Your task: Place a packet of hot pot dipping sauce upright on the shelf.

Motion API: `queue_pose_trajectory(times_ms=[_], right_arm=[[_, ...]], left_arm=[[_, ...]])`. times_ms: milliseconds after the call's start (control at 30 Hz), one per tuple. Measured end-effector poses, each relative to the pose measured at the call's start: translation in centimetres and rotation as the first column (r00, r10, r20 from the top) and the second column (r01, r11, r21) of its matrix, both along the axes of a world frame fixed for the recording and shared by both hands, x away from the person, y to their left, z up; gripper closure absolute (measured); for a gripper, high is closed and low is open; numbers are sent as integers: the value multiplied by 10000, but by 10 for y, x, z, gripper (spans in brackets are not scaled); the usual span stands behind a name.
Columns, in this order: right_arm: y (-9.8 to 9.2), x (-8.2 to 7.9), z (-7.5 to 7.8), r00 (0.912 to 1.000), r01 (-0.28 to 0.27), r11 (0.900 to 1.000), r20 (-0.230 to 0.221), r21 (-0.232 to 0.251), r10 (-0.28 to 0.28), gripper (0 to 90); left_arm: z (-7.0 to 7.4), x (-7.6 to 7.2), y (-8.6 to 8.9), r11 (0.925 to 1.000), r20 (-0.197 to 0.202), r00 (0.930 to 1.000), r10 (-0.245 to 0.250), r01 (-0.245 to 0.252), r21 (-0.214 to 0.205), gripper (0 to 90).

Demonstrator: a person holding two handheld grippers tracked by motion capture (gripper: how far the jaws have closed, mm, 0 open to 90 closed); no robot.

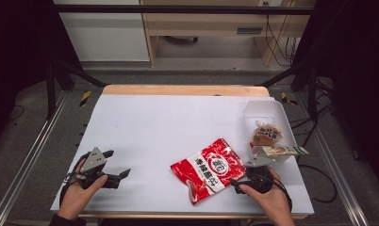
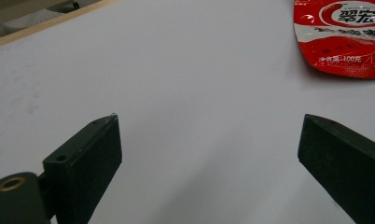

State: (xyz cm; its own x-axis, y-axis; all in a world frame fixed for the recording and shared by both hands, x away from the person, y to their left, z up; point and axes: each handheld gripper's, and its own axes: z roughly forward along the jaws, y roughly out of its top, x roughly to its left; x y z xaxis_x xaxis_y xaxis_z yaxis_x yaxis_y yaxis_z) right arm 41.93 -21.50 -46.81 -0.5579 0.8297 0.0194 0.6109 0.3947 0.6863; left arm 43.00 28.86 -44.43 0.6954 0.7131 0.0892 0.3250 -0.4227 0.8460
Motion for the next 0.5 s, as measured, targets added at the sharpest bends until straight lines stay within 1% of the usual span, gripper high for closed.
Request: queue_pose_trajectory(times_ms=[33, 67, 100, 133, 167, 200, 267, 300, 333, 367, 400, 433, 467, 500], right_arm=[[0, 0, 0, 10000, 0, 10000, 0, 0, 0, 168], [1, -1, 3, 10000, -40, 9999, 71, 156, 39, 200], [1, -1, 3, 10000, -40, 9999, 71, 156, 39, 200], [2, -3, 7, 9998, -149, 9996, 126, 260, 146, 234], [2, -3, 7, 9998, -149, 9996, 126, 260, 146, 234], [3, -5, 12, 9994, -294, 9985, 186, 462, 286, 281], [5, -7, 16, 9983, -534, 9954, 257, 797, 516, 319], [5, -7, 16, 9983, -534, 9954, 257, 797, 516, 319], [7, -7, 18, 9978, -656, 9938, 167, 900, 643, 342], [7, -5, 17, 9981, -615, 9954, 122, 741, 608, 370], [7, -3, 16, 9984, -557, 9966, 78, 609, 553, 421], [7, -3, 16, 9984, -557, 9966, 78, 609, 553, 421], [7, 2, 12, 9987, -499, 9978, -31, 444, 501, 495], [7, 3, 11, 9986, -531, 9976, 38, 439, 529, 545]], left_arm=[[0, 0, 0, 10000, 0, 10000, 0, 0, 0, 59], [0, 0, 0, 10000, 1, 10000, 3, -3, 6, 60], [0, 0, 0, 10000, 1, 10000, 3, -3, 6, 59], [0, 0, 0, 10000, -2, 10000, -3, 3, 5, 59], [0, 0, 0, 10000, -2, 10000, -3, 3, 5, 60], [0, 0, -1, 10000, -5, 10000, -21, 21, 8, 60], [0, 0, -1, 10000, -14, 10000, -32, 32, 21, 59], [0, 0, -1, 10000, -14, 10000, -32, 32, 21, 60], [-1, 0, -1, 10000, -24, 10000, -51, 51, 49, 59], [0, 0, -2, 10000, -24, 10000, -70, 70, 61, 60], [0, 0, -2, 10000, -24, 10000, -77, 77, 50, 60], [0, 0, -2, 10000, -24, 10000, -77, 77, 50, 60], [0, 0, -2, 9999, -27, 9999, -101, 102, 60, 60], [0, 0, -2, 9999, -22, 9999, -102, 102, 51, 60]])
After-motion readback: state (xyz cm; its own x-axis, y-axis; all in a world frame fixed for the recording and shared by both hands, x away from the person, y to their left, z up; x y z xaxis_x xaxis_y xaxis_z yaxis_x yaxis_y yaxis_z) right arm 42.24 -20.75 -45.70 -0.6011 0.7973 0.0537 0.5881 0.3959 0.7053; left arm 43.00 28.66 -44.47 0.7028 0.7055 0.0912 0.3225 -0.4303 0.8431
